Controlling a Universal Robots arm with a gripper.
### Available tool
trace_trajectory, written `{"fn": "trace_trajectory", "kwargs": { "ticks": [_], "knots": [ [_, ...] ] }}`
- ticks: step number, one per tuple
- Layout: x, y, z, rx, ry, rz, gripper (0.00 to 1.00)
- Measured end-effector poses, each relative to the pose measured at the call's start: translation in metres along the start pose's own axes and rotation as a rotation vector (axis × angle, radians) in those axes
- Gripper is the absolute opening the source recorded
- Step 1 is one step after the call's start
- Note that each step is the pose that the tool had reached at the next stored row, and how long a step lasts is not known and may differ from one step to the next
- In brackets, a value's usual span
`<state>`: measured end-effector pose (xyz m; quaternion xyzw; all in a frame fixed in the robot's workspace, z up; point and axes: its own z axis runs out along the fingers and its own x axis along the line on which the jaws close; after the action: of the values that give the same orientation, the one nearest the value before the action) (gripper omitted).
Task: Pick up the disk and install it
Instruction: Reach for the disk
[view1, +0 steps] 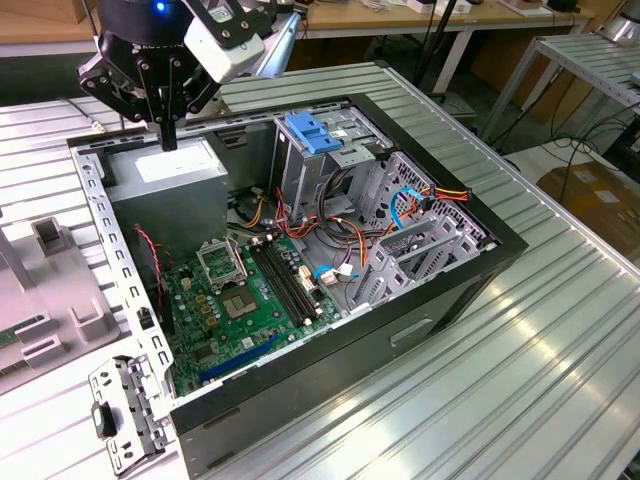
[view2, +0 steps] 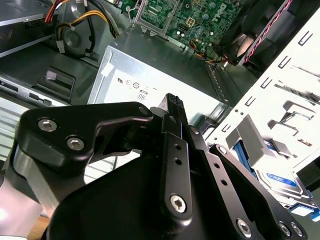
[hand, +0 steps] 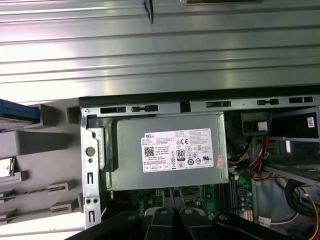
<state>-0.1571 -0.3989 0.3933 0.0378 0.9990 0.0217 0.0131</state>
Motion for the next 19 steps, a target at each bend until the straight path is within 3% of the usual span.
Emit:
{"fn": "trace_trajectory", "kwargs": {
  "ticks": [19],
  "knots": [
    [0.0048,-0.0004,-0.0002,0.0,0.0,0.0,0.11]
  ]
}}
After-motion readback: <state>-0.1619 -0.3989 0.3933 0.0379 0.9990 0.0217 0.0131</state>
